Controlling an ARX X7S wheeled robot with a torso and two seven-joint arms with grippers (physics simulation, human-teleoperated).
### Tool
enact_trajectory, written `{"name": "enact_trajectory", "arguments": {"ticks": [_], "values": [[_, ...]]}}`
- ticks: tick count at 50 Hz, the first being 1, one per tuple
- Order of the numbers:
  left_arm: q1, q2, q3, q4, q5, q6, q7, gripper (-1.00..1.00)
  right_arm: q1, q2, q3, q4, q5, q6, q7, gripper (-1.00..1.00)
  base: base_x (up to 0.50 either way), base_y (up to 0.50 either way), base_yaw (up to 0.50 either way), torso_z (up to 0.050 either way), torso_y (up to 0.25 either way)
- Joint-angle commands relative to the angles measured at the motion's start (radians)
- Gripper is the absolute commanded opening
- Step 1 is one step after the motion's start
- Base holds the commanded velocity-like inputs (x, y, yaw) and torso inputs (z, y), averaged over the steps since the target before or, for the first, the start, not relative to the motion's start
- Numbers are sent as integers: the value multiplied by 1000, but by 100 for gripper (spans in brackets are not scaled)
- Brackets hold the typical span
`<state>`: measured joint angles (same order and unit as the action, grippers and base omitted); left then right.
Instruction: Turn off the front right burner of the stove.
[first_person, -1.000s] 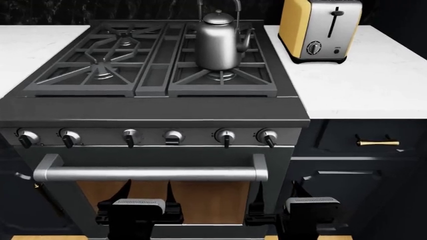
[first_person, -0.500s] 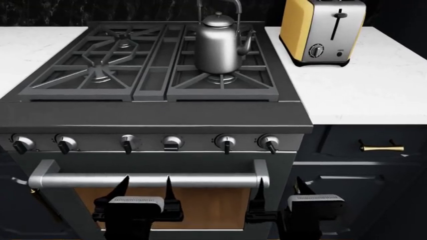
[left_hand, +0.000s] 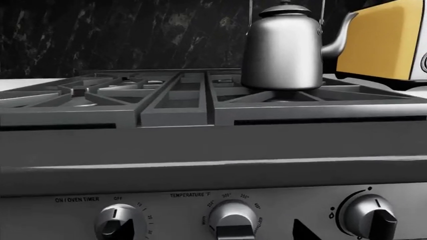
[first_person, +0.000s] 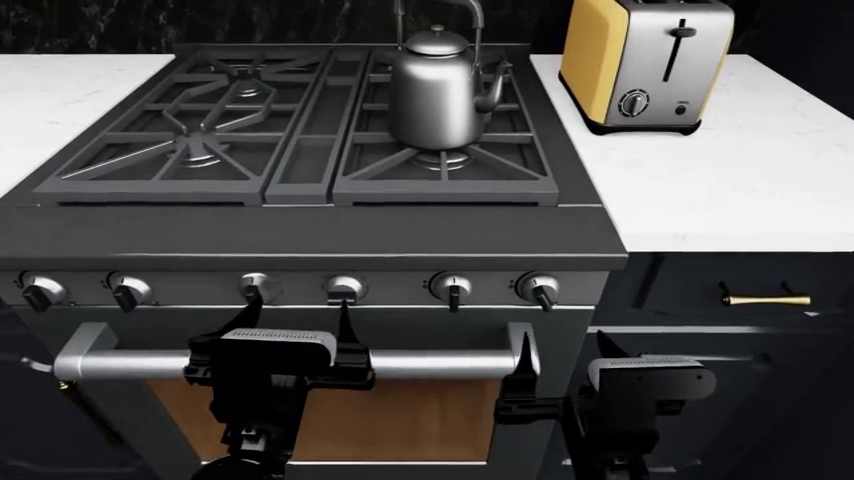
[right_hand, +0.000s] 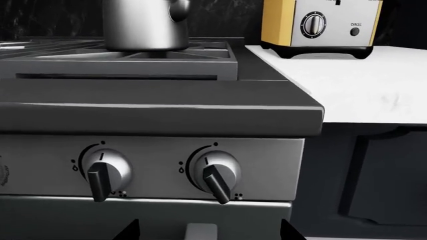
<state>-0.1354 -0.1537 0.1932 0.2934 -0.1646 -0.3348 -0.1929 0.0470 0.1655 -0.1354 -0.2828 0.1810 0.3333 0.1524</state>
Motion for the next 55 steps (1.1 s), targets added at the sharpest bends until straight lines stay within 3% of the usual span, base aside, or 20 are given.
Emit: {"name": "enact_trajectory", "arguments": {"ticks": [1, 43, 55], "values": [[-26, -4, 10, -11, -14, -24, -2, 100, 20, 10, -10, 15, 14, 27, -5, 100, 55, 0, 0, 0, 0], [-27, -18, 36, -24, -43, -4, -24, 100, 31, 34, -28, 25, 27, 36, 23, 100, 57, 0, 0, 0, 0], [121, -78, -46, 451, -255, -287, -77, 100, 31, 47, -23, 42, 28, 28, 30, 100, 57, 0, 0, 0, 0]]}}
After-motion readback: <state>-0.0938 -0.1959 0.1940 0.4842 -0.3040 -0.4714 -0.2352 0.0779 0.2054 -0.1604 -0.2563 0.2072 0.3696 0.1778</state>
